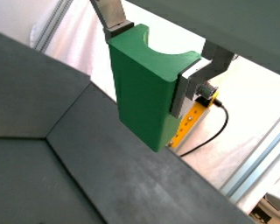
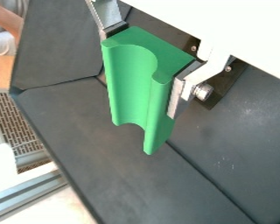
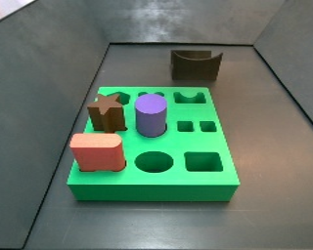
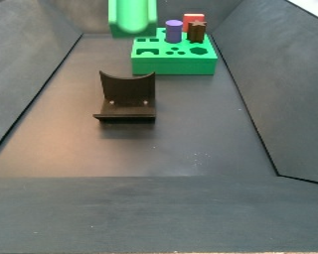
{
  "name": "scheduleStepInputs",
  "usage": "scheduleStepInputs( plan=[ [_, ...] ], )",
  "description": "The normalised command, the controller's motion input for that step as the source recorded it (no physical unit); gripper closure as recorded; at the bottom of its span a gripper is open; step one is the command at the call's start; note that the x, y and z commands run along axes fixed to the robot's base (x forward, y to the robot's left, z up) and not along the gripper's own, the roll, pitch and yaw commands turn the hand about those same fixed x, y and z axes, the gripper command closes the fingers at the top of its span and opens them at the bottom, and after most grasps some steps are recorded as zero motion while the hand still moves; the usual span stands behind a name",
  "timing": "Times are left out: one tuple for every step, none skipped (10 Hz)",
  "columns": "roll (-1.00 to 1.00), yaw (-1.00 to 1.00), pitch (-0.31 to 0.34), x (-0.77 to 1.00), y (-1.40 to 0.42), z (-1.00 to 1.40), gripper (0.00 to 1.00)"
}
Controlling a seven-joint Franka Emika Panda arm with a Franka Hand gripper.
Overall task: Pick up the arch object. Move up. Place the arch object on the fixture. Regrasp the arch object. Move to above the board. Insert the arch object.
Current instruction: Move to above the board.
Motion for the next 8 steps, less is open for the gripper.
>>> scheduleStepInputs(
  plan=[
    [-0.07, -0.01, 0.031, -0.09, 0.06, 0.7, 1.0],
    [-0.07, -0.01, 0.038, -0.07, 0.03, 0.51, 1.0],
    [-0.07, 0.0, 0.044, -0.05, 0.02, 0.32, 1.0],
    [-1.0, -0.09, 0.021, -0.31, -1.0, 0.09, 1.0],
    [-1.0, -0.09, 0.018, -0.31, -1.0, 0.08, 1.0],
    [-1.0, -0.09, 0.011, -0.33, -1.0, 0.1, 1.0],
    [-1.0, -0.09, 0.009, -0.33, -1.0, 0.09, 1.0],
    [-1.0, -0.09, 0.012, -0.34, -1.0, 0.09, 1.0]
  ],
)
